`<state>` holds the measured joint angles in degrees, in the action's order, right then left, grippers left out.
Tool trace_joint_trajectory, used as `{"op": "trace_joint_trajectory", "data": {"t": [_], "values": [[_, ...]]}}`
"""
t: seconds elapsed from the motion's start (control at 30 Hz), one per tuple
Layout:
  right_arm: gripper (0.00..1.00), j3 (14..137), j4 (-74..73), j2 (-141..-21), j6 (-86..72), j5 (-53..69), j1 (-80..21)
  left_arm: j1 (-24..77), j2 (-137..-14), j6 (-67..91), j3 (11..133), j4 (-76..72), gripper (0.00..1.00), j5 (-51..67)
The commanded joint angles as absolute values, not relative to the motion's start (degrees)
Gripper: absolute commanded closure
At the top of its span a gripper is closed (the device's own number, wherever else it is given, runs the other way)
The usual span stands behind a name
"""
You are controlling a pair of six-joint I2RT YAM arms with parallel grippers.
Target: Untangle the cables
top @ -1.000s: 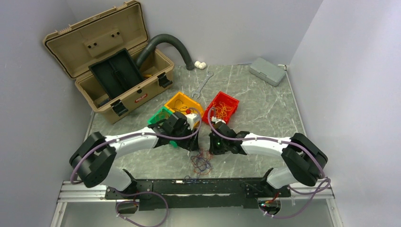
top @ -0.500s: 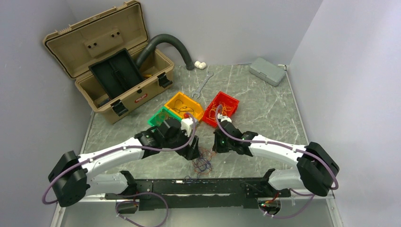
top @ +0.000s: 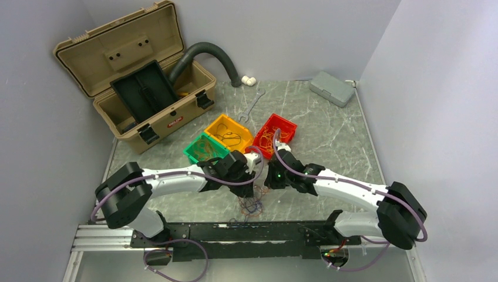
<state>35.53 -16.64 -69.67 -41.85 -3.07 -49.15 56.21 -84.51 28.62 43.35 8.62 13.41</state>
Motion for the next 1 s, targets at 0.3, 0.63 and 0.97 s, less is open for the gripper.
{"op": "trace_joint_trajectory", "data": {"t": [0.3,0.63,0.97], "values": [[1.00,34.7,-32.3,-52.6,-40.2,-14.7,-29.9,44.1,-60.0,23.6,36.2,10.4,1.00,15.3],[1.00,36.1,-31.3,-47.5,-32.2,-8.4,-24.1,34.0,-54.6,23.3,33.9,14.1,1.00,20.0],[0.22,35.6,-18.3,-58.6,-30.5,9.1,-36.1,34.0,-59.7,22.3,35.0,13.3,1.00,23.4]]}}
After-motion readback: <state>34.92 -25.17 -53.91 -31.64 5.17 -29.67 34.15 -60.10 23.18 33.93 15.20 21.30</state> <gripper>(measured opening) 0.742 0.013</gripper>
